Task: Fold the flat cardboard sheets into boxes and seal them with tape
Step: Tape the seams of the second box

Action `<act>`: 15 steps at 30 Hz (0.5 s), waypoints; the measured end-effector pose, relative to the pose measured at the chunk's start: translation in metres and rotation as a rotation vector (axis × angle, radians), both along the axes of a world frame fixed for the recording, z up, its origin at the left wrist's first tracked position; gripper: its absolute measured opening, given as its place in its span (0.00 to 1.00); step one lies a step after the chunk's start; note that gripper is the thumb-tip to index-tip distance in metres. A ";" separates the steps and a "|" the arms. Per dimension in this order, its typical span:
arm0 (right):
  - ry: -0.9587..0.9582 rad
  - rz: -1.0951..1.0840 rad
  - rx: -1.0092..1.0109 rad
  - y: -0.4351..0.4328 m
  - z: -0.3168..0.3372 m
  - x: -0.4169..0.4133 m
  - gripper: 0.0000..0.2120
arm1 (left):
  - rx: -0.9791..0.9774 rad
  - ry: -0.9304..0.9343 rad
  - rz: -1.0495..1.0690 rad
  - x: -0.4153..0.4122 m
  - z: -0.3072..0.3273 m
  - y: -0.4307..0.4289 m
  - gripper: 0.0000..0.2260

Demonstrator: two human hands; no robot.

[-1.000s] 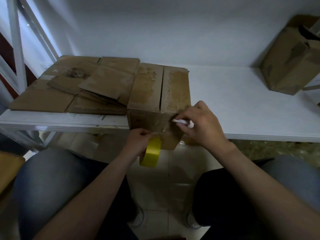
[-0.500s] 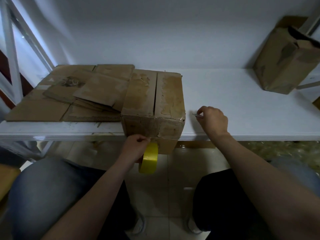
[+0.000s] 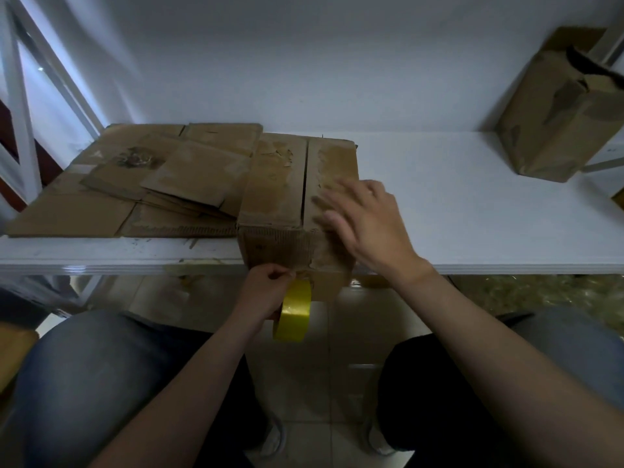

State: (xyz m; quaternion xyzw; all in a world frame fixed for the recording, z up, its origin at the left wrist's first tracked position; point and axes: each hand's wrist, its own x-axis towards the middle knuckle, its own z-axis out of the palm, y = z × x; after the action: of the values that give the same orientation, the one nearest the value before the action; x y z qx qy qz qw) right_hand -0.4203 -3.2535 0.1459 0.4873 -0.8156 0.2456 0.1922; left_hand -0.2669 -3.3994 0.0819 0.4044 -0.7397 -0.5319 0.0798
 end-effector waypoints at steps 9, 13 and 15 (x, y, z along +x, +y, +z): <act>0.246 -0.133 0.158 -0.037 -0.036 0.015 0.24 | 0.057 -0.071 -0.038 0.010 -0.021 0.002 0.05; 0.311 -0.117 0.238 -0.034 -0.041 0.021 0.33 | 0.074 -0.075 -0.032 0.011 -0.019 0.000 0.06; 0.289 -0.139 0.325 -0.033 -0.043 0.023 0.43 | 0.051 -0.060 -0.021 0.009 -0.013 -0.003 0.06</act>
State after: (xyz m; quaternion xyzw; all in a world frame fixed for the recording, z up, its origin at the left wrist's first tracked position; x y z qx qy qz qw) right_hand -0.3969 -3.2866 0.1026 0.4845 -0.8403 0.0246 0.2422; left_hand -0.2578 -3.4021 0.0691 0.4145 -0.7322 -0.5389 0.0416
